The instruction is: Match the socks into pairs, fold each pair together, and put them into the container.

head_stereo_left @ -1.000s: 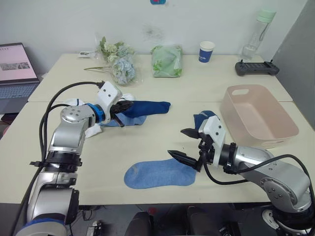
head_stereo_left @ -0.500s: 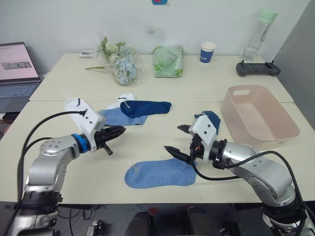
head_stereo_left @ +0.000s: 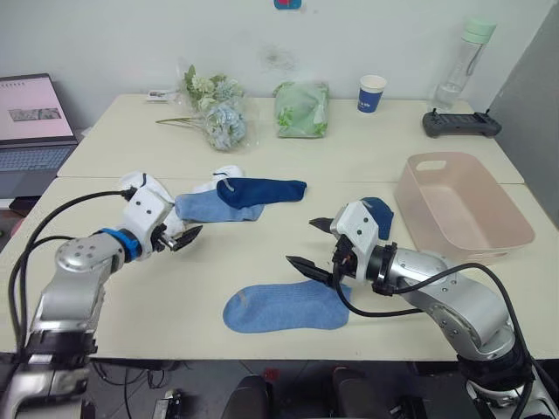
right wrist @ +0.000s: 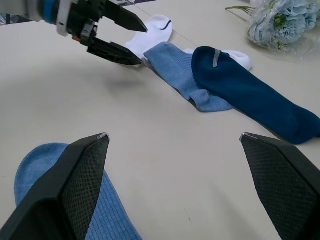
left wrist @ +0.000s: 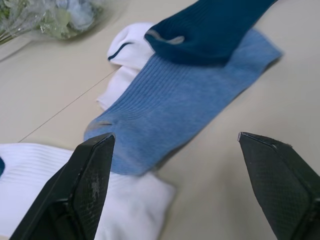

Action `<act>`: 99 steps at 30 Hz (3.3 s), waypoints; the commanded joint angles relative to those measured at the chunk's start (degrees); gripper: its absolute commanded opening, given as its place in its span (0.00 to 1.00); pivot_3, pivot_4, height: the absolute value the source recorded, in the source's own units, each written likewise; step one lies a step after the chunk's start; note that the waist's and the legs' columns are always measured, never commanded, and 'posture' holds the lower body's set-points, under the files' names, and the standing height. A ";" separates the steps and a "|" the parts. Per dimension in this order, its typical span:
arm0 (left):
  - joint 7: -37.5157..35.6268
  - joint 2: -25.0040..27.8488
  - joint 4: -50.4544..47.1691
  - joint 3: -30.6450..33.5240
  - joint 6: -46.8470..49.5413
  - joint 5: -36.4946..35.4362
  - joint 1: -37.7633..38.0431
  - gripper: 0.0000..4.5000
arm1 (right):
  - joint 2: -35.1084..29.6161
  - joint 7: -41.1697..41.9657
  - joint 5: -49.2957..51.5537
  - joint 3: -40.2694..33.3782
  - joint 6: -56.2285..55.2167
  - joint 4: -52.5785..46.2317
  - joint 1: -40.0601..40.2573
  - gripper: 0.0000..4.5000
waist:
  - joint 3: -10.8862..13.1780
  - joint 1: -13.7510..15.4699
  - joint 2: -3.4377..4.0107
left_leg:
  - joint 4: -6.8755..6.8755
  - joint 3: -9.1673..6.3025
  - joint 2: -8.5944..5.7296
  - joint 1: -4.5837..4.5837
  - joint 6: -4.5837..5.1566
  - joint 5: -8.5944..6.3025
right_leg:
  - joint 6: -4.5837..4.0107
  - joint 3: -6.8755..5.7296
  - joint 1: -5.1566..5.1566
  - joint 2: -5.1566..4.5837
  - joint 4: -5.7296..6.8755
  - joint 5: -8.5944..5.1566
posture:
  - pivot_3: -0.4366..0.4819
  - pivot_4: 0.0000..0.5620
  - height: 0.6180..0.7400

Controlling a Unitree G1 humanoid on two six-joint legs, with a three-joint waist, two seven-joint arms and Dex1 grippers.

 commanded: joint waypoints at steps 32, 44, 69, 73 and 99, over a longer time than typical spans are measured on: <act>0.86 -5.49 24.05 -6.39 5.22 4.24 -17.36 0.00 | 0.50 -0.94 0.05 -1.15 1.60 -3.91 0.76 1.00 | -0.04 -0.37 -0.06 | 0.05 0.03 0.05 0.04 0.01 0.03 | 0.01 0.02 -0.11 0.06 0.22 0.01 | 0.48 0.27 1.00; 0.02 -5.98 4.51 -1.74 15.63 -3.16 -11.04 0.00 | 0.47 -0.66 -0.15 -1.20 1.24 -3.67 1.25 1.00 | -0.03 -0.26 -0.06 | 0.05 0.01 0.05 -0.10 -0.01 0.03 | 0.01 0.12 -0.18 0.01 0.08 0.01 | 0.48 0.27 1.00; 0.34 -9.53 -15.97 -5.42 27.04 -11.35 -19.72 0.00 | -0.25 -0.11 -0.95 -1.00 0.55 -3.85 2.35 1.00 | -0.01 -0.12 -0.09 | 0.07 0.01 0.02 -0.05 -0.03 0.04 | 0.01 0.07 -0.05 0.03 0.10 0.00 | 0.48 0.27 1.00; -0.58 -8.05 -9.08 -4.91 23.15 -10.46 -25.66 0.00 | -0.26 -0.11 -0.98 -0.98 0.57 -3.83 2.35 1.00 | -0.01 -0.35 -0.09 | 0.06 0.04 0.02 -0.03 -0.03 0.05 | 0.02 0.05 -0.07 0.06 0.09 0.00 | 0.48 0.27 1.00; -12.70 -12.29 -4.24 -21.72 -7.29 -0.89 -12.94 0.00 | -7.41 0.42 -1.00 -3.55 3.25 -7.04 7.38 1.00 | 0.00 -0.17 -0.10 | 0.07 0.01 0.04 -0.03 -0.10 0.08 | 0.03 0.10 -0.03 0.05 0.08 -0.01 | 0.48 0.27 1.00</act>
